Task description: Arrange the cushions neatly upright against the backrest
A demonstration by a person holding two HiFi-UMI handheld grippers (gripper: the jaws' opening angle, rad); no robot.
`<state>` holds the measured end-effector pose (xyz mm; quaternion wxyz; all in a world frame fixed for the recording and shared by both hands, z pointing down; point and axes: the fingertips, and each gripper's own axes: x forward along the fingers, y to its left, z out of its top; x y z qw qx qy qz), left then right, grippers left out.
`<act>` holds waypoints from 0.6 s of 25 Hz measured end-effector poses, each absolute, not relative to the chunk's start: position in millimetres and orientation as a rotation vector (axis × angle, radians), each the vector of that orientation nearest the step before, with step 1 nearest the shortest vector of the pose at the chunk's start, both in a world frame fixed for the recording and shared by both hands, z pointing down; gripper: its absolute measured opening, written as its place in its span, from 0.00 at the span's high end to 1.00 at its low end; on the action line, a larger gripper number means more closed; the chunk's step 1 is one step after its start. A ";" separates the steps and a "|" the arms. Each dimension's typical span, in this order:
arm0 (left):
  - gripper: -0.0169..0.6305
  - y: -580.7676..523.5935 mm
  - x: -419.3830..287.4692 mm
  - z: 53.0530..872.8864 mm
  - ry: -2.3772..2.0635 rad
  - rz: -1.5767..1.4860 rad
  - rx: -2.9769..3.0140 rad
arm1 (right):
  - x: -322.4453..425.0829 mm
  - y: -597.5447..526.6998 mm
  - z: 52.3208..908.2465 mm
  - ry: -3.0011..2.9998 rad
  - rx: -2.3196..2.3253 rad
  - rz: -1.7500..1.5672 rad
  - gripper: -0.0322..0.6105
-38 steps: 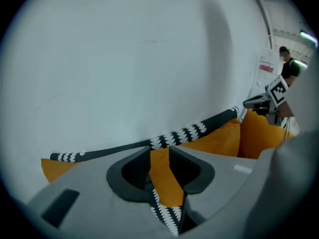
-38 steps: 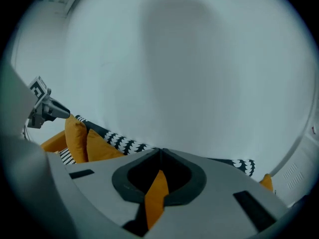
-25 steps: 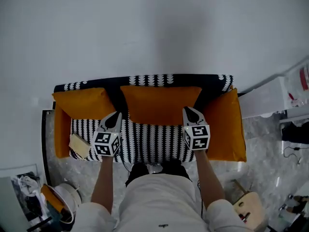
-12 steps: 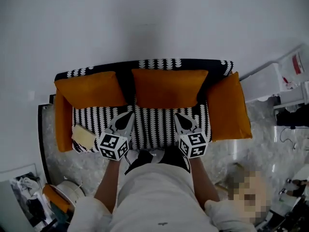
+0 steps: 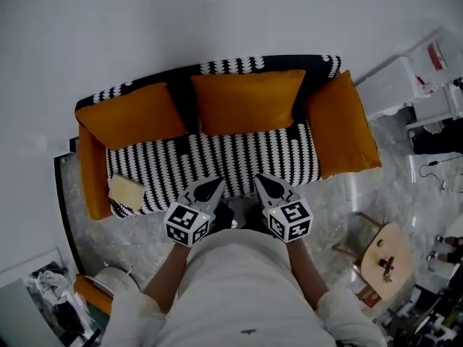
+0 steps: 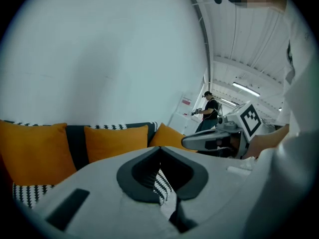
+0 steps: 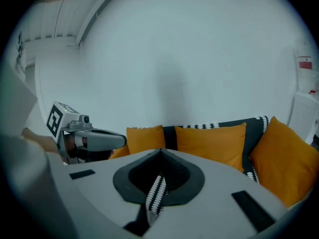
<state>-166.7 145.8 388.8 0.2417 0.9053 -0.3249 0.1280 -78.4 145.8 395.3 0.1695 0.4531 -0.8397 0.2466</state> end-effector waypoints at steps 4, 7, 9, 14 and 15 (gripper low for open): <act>0.95 180.0 -147.7 372.7 -0.878 0.314 2.490 | -68.6 184.7 384.9 -2.442 1.232 0.723 0.94; 0.95 199.8 -132.7 364.9 -0.898 0.294 2.488 | -56.1 212.2 374.9 -2.477 1.195 0.708 0.94; 0.95 215.9 -118.2 361.7 -0.900 0.281 2.473 | -44.1 232.3 369.4 -2.498 1.177 0.705 0.94; 0.95 259.6 -79.3 359.5 -0.928 0.294 2.452 | -7.3 272.7 366.6 -2.540 1.148 0.765 0.94; 0.95 267.9 -72.5 360.0 -0.938 0.288 2.441 | -0.4 279.4 367.6 -2.548 1.134 0.784 0.94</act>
